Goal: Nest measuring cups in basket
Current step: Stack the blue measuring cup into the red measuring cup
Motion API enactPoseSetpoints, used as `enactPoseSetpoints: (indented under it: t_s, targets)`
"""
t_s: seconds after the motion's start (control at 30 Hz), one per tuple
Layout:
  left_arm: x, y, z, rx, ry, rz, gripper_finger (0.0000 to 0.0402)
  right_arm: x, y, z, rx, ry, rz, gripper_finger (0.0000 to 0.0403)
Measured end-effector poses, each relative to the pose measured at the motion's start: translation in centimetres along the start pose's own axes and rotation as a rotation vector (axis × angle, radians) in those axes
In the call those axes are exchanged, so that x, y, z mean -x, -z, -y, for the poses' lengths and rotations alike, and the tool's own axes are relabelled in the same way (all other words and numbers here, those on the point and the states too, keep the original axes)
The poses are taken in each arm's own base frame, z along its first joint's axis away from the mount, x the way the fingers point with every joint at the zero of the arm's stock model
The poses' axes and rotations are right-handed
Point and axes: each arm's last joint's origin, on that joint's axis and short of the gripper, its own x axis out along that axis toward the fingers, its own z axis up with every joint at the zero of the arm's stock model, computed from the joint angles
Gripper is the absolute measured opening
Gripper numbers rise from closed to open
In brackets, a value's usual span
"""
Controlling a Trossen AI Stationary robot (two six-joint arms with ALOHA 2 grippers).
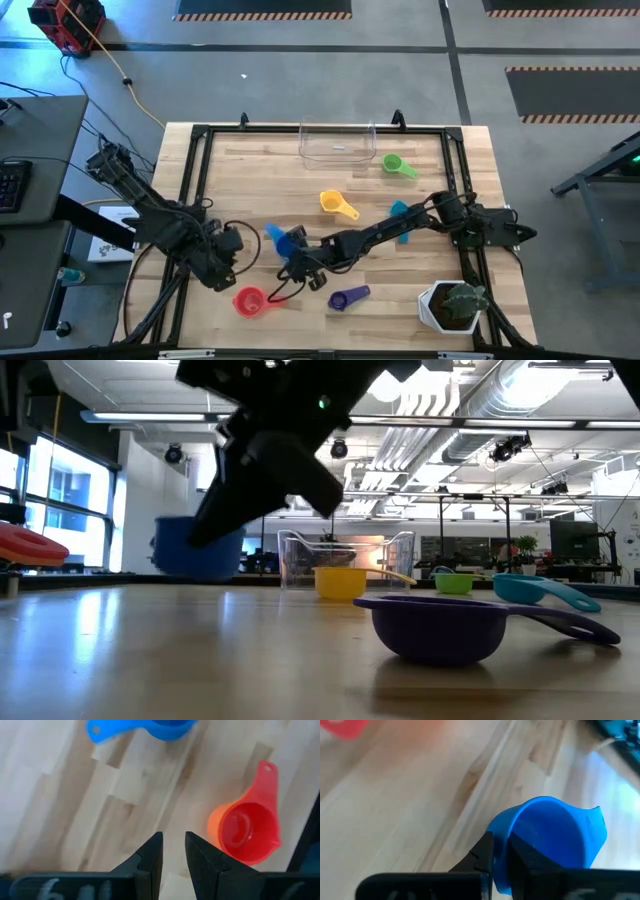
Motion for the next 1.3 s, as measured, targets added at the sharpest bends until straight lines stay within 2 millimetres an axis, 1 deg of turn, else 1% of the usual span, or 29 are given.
enactPoseSetpoints:
  t_s: [0.1, 0.27, 0.43, 0.53, 0.63, 0.77, 0.9, 1.03, 1.17, 1.3]
  targets:
    - [-0.8, 0.7, 0.5, -0.001, 0.045, 0.012, 0.0074, 1.0, -0.2, 0.5, -0.04, 0.017, -0.01, 0.0015]
    - [-1.4, 1.8, 1.3, -0.001, 0.108, -0.005, 0.0074, 2.0, -0.4, 1.0, -0.06, 0.052, -0.022, 0.0016]
    - [-1.4, 2.7, 2.3, -0.013, 0.197, 0.006, 0.0074, 2.9, -0.2, 1.4, -0.081, 0.1, -0.072, 0.0016]
    - [-1.1, 3.1, 3.4, -0.021, 0.28, 0.03, 0.0074, 3.6, -0.4, 1.7, -0.096, 0.11, -0.065, 0.0016]
    - [-1.4, 3.6, 4.7, -0.033, 0.341, 0.044, 0.0074, 4.4, -0.6, 2.1, -0.102, 0.131, -0.057, 0.0016]
    - [-2.7, 4.3, 6.1, -0.075, 0.342, 0.028, 0.0074, 6.0, -1.0, 3.1, -0.143, 0.195, -0.041, 0.0016]
    - [-4.1, 5.1, 7.2, -0.078, 0.329, -0.015, 0.0074, 7.6, -1.3, 4.5, -0.212, 0.214, -0.003, 0.0016]
    - [-5.2, 5.7, 8.8, -0.092, 0.401, -0.037, 0.0074, 9.2, -1.4, 5.9, -0.257, 0.23, 0.032, 0.0016]
    - [-6.7, 6.6, 10.1, -0.107, 0.434, -0.07, 0.0074, 10.3, -1.3, 6.9, -0.307, 0.213, 0.063, 0.0016]
    - [-8.4, 7.1, 10.6, -0.116, 0.4, -0.107, 0.0074, 10.8, -1.2, 7.6, -0.323, 0.201, 0.082, 0.0016]
